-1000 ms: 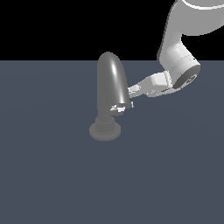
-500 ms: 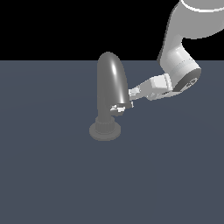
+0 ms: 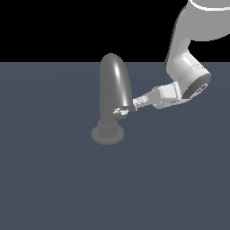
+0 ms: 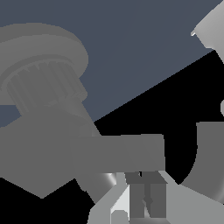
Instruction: Turn on the faucet by rotating a designated handle.
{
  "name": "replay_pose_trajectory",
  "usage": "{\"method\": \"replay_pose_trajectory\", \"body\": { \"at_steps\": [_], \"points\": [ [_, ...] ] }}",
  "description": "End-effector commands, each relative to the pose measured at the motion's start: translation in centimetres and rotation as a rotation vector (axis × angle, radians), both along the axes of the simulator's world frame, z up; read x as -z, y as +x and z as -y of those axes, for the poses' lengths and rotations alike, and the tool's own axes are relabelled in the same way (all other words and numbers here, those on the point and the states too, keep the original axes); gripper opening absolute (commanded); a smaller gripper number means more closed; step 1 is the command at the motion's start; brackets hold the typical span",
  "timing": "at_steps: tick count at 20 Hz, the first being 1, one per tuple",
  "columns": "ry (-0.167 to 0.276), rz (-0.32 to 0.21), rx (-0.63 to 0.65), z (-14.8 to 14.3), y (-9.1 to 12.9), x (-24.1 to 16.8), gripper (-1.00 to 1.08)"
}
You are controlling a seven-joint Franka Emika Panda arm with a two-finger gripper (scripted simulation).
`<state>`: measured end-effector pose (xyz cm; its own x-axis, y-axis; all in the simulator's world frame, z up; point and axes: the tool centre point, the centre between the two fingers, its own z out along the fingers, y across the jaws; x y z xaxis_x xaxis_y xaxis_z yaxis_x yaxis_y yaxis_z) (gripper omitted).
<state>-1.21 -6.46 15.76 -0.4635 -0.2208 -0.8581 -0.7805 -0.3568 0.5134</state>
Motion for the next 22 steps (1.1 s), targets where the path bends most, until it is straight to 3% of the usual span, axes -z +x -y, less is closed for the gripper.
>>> {"method": "replay_pose_trajectory", "body": {
  "at_steps": [1, 3, 4, 16, 17, 18, 22],
  "points": [
    [0.000, -0.018, 0.002, 0.6, -1.2, 1.5, -1.00],
    [0.000, -0.018, 0.002, 0.7, -1.5, 1.8, -1.00],
    [0.001, 0.014, -0.002, 0.2, -0.4, 0.2, -1.00],
    [0.000, -0.017, 0.002, 0.9, -2.0, 7.8, -1.00],
    [0.000, -0.017, 0.002, 0.9, -2.0, 7.8, -1.00],
    [0.014, 0.051, -0.019, 0.1, -0.2, 3.4, -1.00],
    [0.012, 0.040, -0.015, 0.0, 0.1, 4.9, -1.00]
  ]
}}
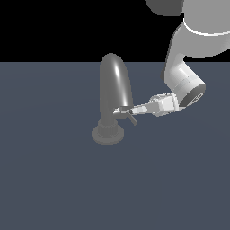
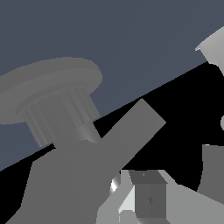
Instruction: Turn on the faucet by rotating a designated handle.
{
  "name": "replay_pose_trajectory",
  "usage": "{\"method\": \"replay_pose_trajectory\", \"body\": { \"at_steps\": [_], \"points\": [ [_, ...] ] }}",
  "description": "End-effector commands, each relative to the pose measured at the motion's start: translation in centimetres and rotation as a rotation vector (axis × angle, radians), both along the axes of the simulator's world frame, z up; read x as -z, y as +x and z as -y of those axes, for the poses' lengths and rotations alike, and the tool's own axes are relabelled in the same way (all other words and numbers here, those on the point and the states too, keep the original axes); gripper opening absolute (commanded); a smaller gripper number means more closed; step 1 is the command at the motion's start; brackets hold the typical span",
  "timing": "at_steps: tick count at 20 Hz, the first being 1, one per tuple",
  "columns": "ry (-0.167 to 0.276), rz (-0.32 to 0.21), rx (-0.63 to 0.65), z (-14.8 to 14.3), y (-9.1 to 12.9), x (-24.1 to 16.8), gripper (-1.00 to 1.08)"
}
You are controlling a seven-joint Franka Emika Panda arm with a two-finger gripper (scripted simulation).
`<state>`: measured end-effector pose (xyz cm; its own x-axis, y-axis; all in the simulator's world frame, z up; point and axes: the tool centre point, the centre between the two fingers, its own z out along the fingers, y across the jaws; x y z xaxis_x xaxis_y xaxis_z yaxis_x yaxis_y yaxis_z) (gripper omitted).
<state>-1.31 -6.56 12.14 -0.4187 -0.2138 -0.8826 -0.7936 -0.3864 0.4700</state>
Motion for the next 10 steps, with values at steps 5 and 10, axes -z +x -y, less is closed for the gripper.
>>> {"method": "replay_pose_trajectory", "body": {
  "at_steps": [5, 10],
  "points": [
    [-0.011, -0.019, 0.014, -0.3, 0.6, 3.0, -1.00],
    [-0.014, -0.031, 0.017, -0.5, 0.9, 4.5, -1.00]
  ]
}}
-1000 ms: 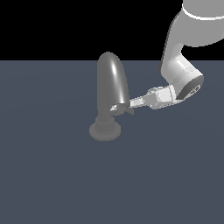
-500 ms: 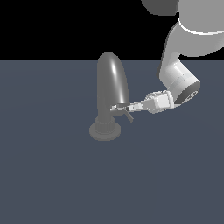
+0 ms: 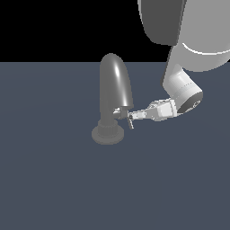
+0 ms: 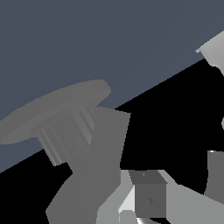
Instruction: Turn on the faucet by rotating a designated handle.
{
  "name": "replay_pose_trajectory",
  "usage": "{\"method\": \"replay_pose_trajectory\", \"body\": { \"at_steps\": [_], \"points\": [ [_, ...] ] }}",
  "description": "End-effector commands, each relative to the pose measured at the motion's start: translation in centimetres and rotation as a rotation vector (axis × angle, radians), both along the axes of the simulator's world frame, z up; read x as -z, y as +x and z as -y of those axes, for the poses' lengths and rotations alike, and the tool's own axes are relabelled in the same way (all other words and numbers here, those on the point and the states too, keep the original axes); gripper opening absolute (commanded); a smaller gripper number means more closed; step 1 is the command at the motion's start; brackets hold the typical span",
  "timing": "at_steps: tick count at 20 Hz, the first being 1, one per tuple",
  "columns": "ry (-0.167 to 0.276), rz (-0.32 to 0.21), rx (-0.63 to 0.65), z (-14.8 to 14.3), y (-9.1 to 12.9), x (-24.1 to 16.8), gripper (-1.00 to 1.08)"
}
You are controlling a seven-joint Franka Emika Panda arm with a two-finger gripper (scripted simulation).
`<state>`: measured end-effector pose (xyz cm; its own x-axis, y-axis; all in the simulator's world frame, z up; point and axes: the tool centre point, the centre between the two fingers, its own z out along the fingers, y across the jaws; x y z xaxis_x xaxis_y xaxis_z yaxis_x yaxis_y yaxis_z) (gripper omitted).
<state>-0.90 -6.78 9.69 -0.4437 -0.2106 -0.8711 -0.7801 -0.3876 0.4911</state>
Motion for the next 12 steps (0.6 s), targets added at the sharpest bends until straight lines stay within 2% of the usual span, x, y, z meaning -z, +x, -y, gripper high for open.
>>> {"method": "replay_pose_trajectory", "body": {
  "at_steps": [1, 12],
  "points": [
    [-0.018, -0.005, 0.017, -0.7, 0.6, 2.4, -1.00],
    [-0.024, -0.028, 0.024, -1.0, 1.1, 5.4, -1.00]
  ]
}}
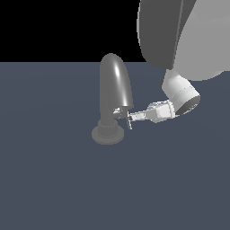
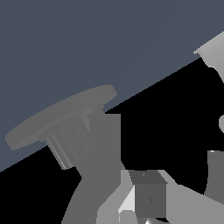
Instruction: Turn on the faucet by rotating a designated handle.
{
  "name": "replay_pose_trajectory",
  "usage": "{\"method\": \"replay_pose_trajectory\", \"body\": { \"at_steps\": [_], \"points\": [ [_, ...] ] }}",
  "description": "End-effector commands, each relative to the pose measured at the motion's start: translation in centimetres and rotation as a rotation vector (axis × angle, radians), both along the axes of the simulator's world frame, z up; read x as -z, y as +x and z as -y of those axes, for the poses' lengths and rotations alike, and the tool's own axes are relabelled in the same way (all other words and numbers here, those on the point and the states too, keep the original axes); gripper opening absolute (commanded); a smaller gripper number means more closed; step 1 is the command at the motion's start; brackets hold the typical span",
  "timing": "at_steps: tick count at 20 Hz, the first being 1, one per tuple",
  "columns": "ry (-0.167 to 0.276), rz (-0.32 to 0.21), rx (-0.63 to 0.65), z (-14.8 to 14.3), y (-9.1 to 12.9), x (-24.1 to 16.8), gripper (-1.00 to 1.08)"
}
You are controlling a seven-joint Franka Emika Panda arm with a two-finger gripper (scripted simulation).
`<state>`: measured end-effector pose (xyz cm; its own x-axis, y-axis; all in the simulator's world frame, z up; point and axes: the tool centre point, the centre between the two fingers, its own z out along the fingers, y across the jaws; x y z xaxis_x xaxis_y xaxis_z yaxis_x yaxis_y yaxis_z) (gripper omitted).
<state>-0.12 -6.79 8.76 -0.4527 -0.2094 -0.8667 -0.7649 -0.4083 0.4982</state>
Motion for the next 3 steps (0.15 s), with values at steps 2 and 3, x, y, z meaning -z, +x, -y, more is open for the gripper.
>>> {"method": "replay_pose_trajectory", "body": {
  "at_steps": [2, 3],
  "points": [
    [-0.036, -0.017, 0.044, -1.04, 0.45, 4.92, -1.00],
    [-0.036, -0.017, 0.044, -1.04, 0.45, 4.92, -1.00]
  ]
}}
